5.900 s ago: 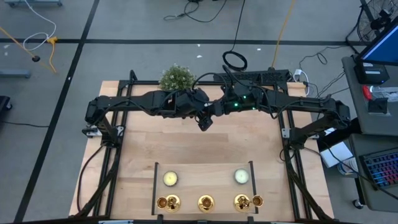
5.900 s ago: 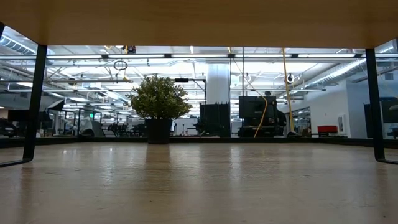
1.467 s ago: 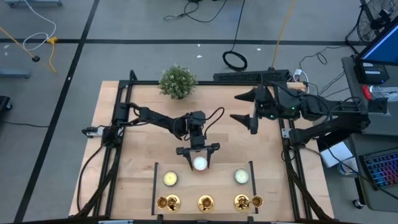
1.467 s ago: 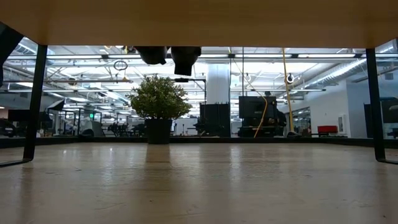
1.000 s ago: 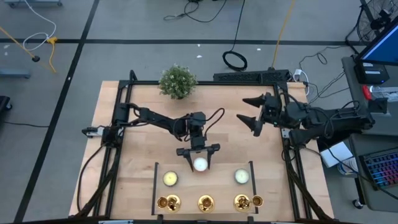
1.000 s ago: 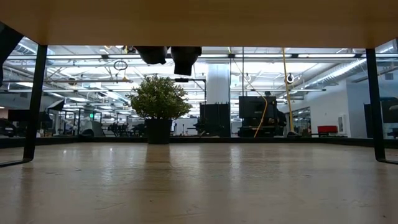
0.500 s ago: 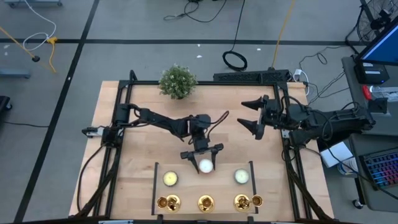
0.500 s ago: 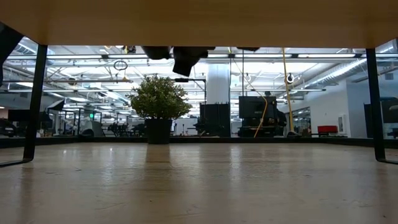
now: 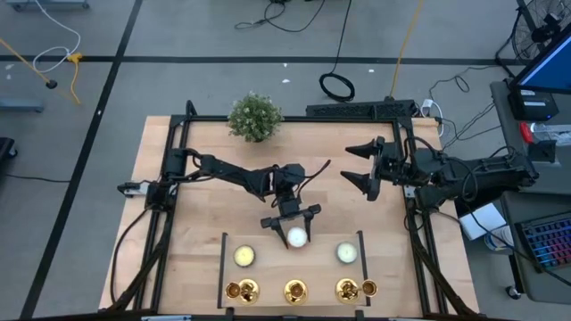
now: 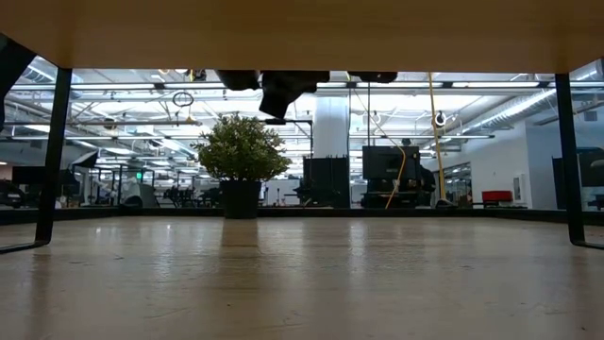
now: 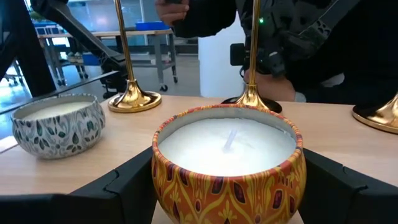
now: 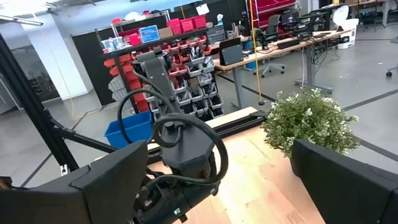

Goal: Pick & Place candle stick holders
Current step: Put the yellow patterned scented candle on the shelf

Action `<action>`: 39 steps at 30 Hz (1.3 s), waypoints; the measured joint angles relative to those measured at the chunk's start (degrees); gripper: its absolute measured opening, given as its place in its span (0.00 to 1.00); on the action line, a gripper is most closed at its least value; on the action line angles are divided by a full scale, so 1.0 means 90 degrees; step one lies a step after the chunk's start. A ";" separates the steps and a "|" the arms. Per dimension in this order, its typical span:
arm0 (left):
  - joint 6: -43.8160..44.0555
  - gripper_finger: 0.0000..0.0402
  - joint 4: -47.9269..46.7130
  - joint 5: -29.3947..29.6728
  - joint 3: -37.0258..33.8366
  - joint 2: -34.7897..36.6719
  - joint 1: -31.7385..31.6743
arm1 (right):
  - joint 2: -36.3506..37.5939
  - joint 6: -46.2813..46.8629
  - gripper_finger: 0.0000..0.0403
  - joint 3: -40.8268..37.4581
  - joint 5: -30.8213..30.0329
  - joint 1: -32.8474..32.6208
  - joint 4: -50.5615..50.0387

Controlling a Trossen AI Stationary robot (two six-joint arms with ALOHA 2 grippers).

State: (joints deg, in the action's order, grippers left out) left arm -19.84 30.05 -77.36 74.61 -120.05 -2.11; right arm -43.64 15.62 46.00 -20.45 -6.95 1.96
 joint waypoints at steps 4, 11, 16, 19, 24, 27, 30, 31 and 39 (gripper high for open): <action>-0.0130 0.73 -0.0330 -0.0002 0.0000 0.0000 0.0000 | 0.0000 0.0000 0.98 0.0000 0.0000 0.0002 0.0001; -0.0358 0.73 -0.0605 -0.0011 0.0002 0.0000 0.0048 | 0.0000 -0.0027 0.98 0.0000 -0.0001 0.0001 0.0002; -0.0334 0.73 -0.0605 -0.0010 0.0002 0.0000 0.0089 | 0.0000 -0.0025 0.98 0.0000 0.0000 0.0001 0.0003; -0.0149 0.73 -0.0599 0.0262 0.0007 0.0002 0.0102 | 0.0000 -0.0002 0.98 0.0000 0.0000 0.0001 0.0005; 0.0152 0.84 -0.0569 0.0911 0.0016 0.0016 0.0102 | 0.0000 -0.0005 0.98 0.0000 0.0000 0.0001 0.0025; 0.0200 0.89 -0.0574 0.1025 0.0017 0.0017 0.0097 | 0.0000 -0.0003 0.98 0.0000 0.0000 0.0002 0.0045; 0.0202 0.85 -0.0574 0.1052 0.0017 0.0017 0.0100 | 0.0000 -0.0002 0.98 0.0000 0.0000 0.0001 0.0046; 0.0203 0.83 -0.0577 0.1055 0.0017 0.0017 0.0100 | 0.0000 -0.0002 0.98 0.0000 0.0000 0.0001 0.0046; 0.0345 0.75 -0.0572 0.0943 0.0015 0.0017 0.0102 | 0.0000 -0.0002 0.98 0.0000 0.0000 0.0002 0.0046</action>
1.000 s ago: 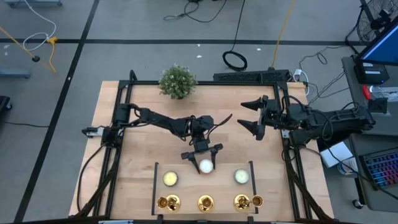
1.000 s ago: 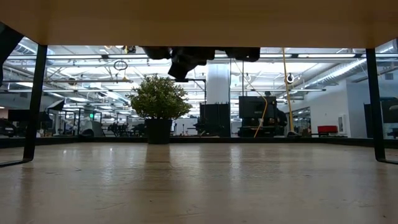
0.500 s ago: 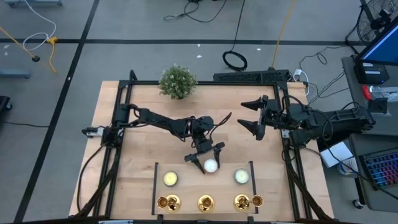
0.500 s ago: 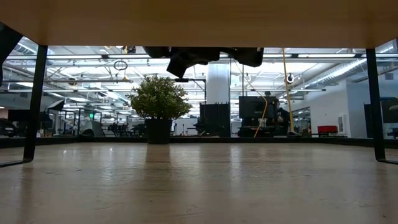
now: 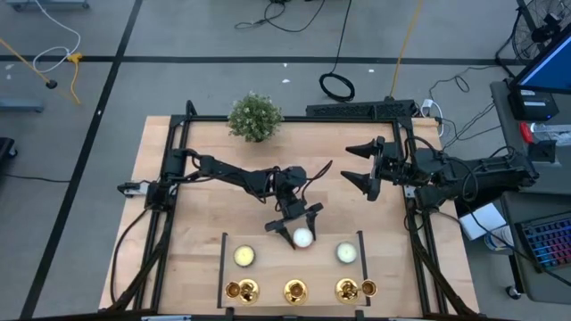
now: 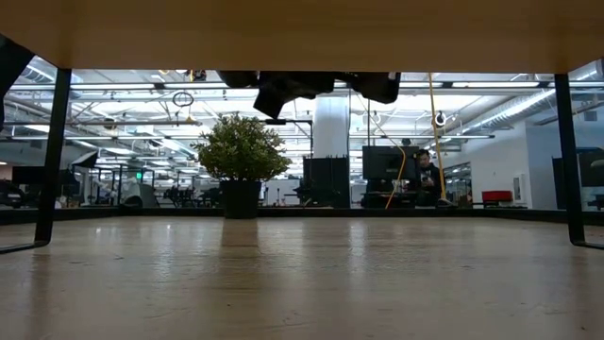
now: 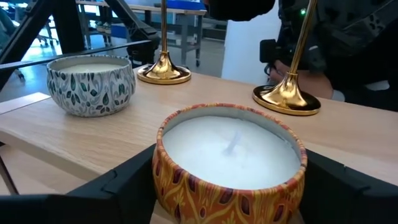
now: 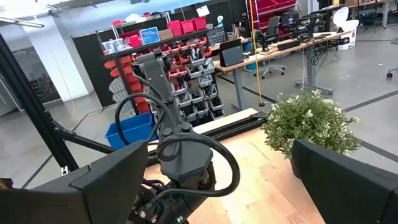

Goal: Pick & Place candle stick holders
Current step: Put the yellow patterned scented candle on the shelf

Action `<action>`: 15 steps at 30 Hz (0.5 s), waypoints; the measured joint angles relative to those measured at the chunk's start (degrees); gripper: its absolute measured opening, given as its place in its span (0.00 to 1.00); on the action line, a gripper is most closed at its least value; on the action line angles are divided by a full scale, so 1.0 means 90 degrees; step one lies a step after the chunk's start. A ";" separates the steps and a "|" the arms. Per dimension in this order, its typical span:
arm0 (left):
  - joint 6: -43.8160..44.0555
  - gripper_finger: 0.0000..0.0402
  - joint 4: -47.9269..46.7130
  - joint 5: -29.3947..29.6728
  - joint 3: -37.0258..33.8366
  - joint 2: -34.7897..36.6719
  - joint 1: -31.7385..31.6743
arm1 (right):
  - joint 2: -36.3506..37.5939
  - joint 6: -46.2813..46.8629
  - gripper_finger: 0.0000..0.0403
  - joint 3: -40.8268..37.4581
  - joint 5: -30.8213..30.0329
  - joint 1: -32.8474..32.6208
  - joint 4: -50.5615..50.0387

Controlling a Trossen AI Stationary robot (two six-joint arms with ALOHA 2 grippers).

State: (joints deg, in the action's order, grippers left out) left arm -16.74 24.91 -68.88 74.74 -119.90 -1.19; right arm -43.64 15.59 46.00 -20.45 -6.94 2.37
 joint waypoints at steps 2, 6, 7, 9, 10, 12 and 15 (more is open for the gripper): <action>0.0109 0.80 -0.0005 -0.0081 0.0000 0.0000 0.0000 | 0.0000 0.0000 0.98 0.0000 0.0000 0.0000 0.0002; 0.0311 0.90 -0.0005 -0.0126 0.0000 0.0000 0.0000 | 0.0002 0.0000 0.98 0.0000 0.0000 -0.0002 0.0000; 0.0327 0.91 -0.0005 -0.0131 0.0000 0.0000 0.0000 | 0.0002 0.0000 0.98 0.0000 0.0000 -0.0001 0.0000; 0.0359 0.92 -0.0007 -0.0153 0.0000 0.0000 0.0003 | 0.0002 0.0000 0.98 0.0000 0.0000 -0.0002 0.0000; 0.0368 0.91 -0.0008 -0.0169 0.0000 0.0000 0.0007 | 0.0002 -0.0001 0.98 0.0000 -0.0001 -0.0002 0.0000; 0.0372 0.89 -0.0010 -0.0168 -0.0002 0.0000 0.0012 | 0.0002 0.0000 0.98 0.0000 -0.0002 -0.0002 0.0000; 0.0434 0.86 0.0078 -0.0147 -0.0006 -0.0005 0.0017 | 0.0002 0.0000 0.98 0.0000 0.0000 -0.0001 0.0000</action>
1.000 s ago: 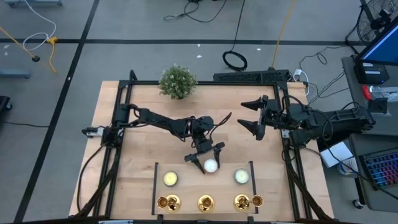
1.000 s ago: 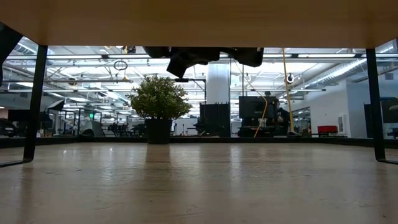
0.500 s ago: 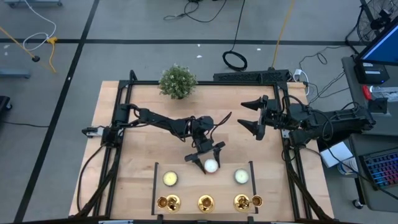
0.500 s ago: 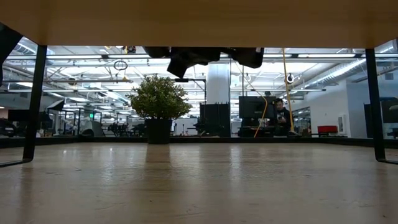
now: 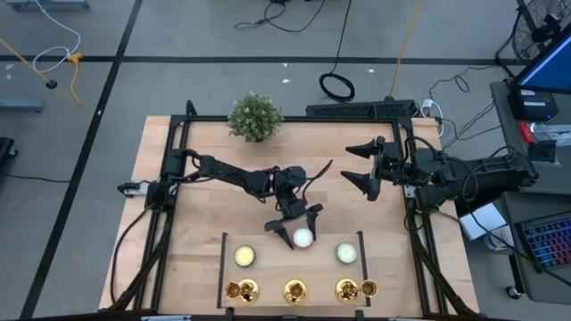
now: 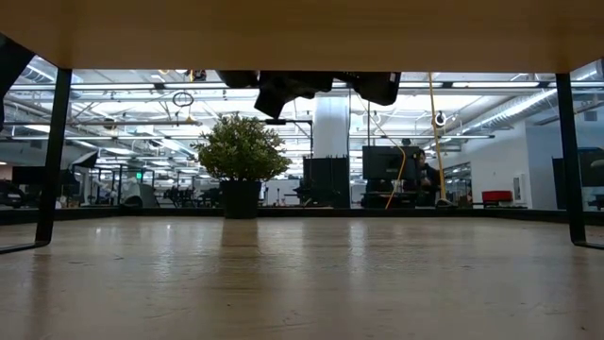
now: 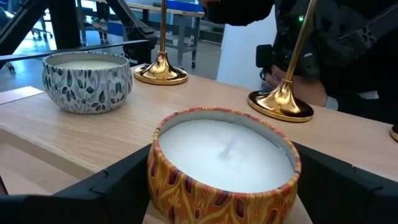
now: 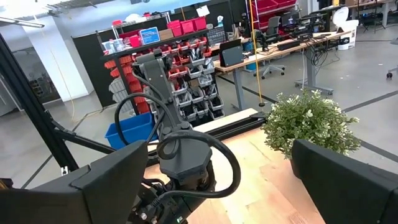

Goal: Pick & Place candle stick holders
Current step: Put the yellow patterned scented candle on the shelf

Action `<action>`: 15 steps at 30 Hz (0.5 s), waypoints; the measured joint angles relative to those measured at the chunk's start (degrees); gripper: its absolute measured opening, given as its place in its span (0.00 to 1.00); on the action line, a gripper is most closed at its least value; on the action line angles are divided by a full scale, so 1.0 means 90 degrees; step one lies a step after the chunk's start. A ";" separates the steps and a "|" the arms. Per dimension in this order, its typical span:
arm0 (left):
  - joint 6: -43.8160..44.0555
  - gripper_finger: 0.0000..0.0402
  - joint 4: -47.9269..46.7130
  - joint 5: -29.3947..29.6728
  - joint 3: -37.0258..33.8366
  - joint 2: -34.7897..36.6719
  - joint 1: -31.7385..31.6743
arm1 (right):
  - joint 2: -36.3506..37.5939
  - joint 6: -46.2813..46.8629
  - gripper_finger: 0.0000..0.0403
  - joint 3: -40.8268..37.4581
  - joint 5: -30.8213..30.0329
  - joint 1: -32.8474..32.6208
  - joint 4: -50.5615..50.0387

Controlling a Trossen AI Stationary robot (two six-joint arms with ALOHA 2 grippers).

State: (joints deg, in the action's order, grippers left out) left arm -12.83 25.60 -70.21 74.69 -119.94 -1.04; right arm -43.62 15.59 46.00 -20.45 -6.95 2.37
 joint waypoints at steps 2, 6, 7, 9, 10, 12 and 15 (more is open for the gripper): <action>0.0118 0.84 0.0131 0.0021 -0.0003 -0.0004 0.0000 | 0.0000 0.0000 0.98 0.0000 0.0000 0.0000 0.0000; 0.0437 0.83 0.0374 0.0143 -0.0012 -0.0012 0.0025 | 0.0000 -0.0002 0.98 0.0000 0.0000 0.0001 -0.0002; 0.0542 0.84 0.0459 0.0147 -0.0013 -0.0015 0.0035 | 0.0000 -0.0002 0.98 0.0000 0.0000 0.0001 -0.0003; 0.0660 0.85 0.0567 0.0178 -0.0013 -0.0015 0.0045 | 0.0002 -0.0002 0.98 0.0000 0.0000 0.0001 -0.0024; 0.0659 0.86 0.0588 0.0234 -0.0013 -0.0015 0.0054 | 0.0002 -0.0002 0.98 0.0000 0.0000 -0.0001 -0.0045; 0.0655 0.88 0.0592 0.0325 -0.0013 -0.0015 0.0069 | 0.0002 0.0000 0.98 0.0000 0.0002 -0.0001 -0.0051; 0.0658 0.90 0.0708 0.0367 -0.0013 -0.0015 0.0087 | 0.0002 -0.0002 0.98 0.0000 0.0024 -0.0001 -0.0051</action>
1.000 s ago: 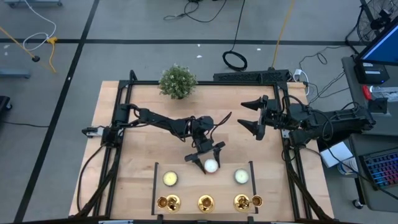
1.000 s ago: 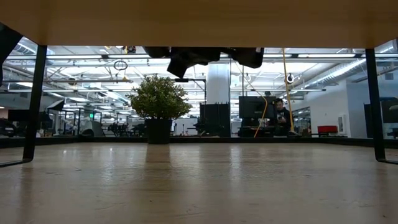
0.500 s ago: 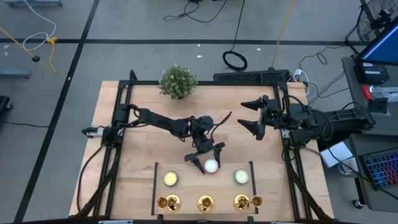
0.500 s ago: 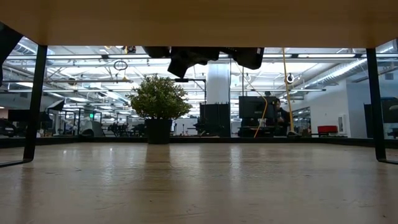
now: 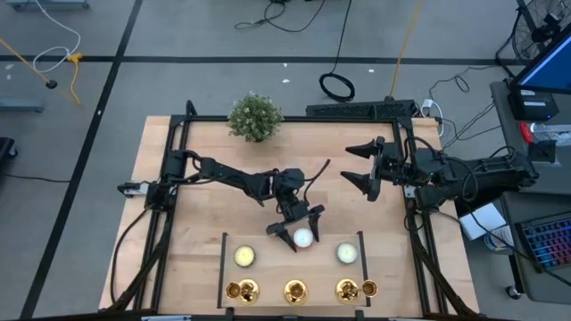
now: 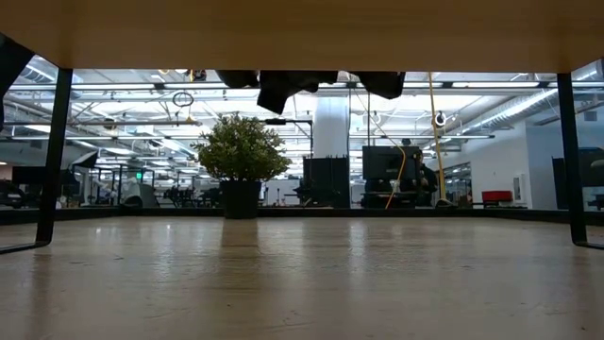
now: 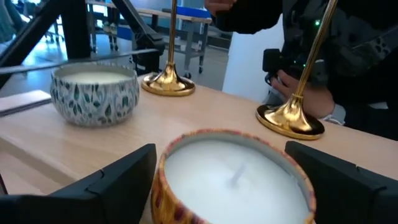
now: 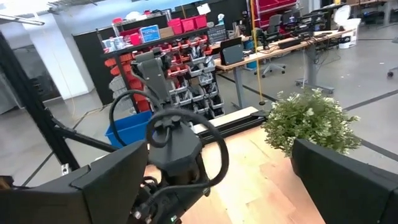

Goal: Pick & Place candle stick holders
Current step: Put the yellow patterned scented candle on the shelf

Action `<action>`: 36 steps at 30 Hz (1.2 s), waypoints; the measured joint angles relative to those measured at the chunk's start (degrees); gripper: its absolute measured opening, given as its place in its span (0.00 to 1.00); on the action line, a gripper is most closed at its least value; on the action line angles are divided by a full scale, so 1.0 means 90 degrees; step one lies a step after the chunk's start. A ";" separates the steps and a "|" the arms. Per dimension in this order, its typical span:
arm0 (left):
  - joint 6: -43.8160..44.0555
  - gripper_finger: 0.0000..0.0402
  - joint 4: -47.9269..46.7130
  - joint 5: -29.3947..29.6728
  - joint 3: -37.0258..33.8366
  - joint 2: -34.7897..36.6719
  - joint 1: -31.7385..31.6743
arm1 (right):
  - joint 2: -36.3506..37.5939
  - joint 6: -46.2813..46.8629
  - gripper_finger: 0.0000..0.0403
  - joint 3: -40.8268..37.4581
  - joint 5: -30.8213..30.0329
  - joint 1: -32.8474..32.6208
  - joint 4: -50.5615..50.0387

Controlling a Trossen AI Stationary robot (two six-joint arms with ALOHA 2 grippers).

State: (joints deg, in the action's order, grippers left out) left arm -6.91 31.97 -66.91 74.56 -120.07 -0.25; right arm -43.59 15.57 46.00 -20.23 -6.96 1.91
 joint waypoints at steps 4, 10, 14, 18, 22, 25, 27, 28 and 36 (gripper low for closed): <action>0.0361 0.90 0.0381 0.0030 0.0000 0.0000 -0.0003 | 0.0000 0.0011 0.98 0.0000 0.0108 0.0000 0.0000; 0.0871 0.90 0.0847 -0.0183 0.0002 0.0000 -0.0053 | 0.0000 0.0022 0.98 0.0000 0.0113 0.0000 0.0002; 0.1187 0.90 0.1058 -0.0229 0.0002 0.0002 -0.0066 | 0.0000 0.0022 0.98 0.0000 0.0115 0.0000 0.0002; 0.1301 0.90 0.1144 -0.0232 0.0005 0.0110 -0.0121 | 0.0000 0.0022 0.98 0.0000 0.0116 0.0000 0.0003; 0.1326 0.90 0.1100 -0.0177 0.0007 0.0320 -0.0219 | 0.0000 0.0022 0.98 0.0000 0.0117 0.0000 0.0018; 0.1326 0.90 0.1088 -0.0107 0.0007 0.0510 -0.0295 | 0.0000 0.0024 0.98 0.0000 0.0118 0.0000 0.0051; 0.1335 0.90 0.1081 -0.0060 0.0010 0.0612 -0.0362 | 0.0000 0.0024 0.98 0.0000 0.0119 0.0000 0.0051; 0.1408 0.90 0.1076 -0.0039 0.0010 0.0647 -0.0395 | 0.0000 0.0032 0.98 0.0000 0.0119 0.0000 0.0051; 0.2102 0.62 0.0002 0.0814 0.0010 0.0939 -0.0718 | 0.0100 0.0301 0.98 0.0000 0.0109 0.0002 0.0036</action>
State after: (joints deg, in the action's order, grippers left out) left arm 12.01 31.99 -59.58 74.65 -111.62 -6.72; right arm -42.69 18.28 46.00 -19.25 -6.94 2.24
